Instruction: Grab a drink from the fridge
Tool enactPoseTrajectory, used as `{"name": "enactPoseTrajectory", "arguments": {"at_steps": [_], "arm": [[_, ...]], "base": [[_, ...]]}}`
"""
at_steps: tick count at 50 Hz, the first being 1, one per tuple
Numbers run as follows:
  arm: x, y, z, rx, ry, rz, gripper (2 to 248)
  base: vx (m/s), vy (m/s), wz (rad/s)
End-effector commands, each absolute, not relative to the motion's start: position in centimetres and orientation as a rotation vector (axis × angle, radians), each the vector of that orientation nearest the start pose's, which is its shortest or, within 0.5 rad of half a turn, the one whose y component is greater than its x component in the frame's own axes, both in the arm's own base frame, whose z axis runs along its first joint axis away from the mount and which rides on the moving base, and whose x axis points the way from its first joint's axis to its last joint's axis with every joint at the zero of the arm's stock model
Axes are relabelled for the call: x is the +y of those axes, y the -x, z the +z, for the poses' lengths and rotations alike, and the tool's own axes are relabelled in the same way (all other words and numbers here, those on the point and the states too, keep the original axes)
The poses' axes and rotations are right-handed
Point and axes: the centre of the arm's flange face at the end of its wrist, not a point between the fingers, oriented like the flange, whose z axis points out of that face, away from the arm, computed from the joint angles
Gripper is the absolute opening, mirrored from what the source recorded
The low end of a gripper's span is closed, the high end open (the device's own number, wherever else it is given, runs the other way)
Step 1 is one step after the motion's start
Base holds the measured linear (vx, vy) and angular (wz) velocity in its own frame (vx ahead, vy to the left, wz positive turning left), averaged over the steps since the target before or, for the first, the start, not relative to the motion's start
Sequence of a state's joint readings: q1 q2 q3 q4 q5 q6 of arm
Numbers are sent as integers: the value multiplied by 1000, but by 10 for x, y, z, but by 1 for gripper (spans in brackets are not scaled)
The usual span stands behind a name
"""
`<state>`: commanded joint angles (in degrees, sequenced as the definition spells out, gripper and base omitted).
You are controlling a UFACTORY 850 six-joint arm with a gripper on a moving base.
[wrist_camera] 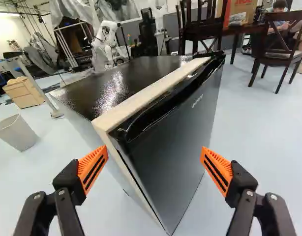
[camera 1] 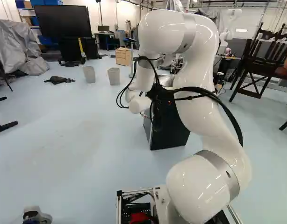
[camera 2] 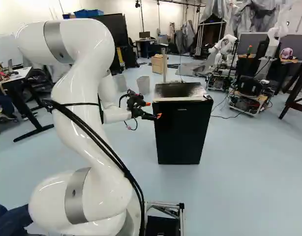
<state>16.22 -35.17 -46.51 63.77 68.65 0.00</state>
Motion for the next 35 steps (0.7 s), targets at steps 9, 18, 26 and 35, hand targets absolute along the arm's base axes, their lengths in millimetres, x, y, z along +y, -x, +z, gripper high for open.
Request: {"name": "enactPoseTrajectory", "arguments": {"at_steps": [9,18,26,35], "arm": [[67,-500,270,1302,2514,-2042,247],[67,-500,270,1302,2514,-2042,247],[67,-500,270,1302,2514,-2043,247],[67,-500,270,1302,2509,-2053,247]], "base": [[0,0,0],[0,0,0],[0,0,0],[0,0,0]]}}
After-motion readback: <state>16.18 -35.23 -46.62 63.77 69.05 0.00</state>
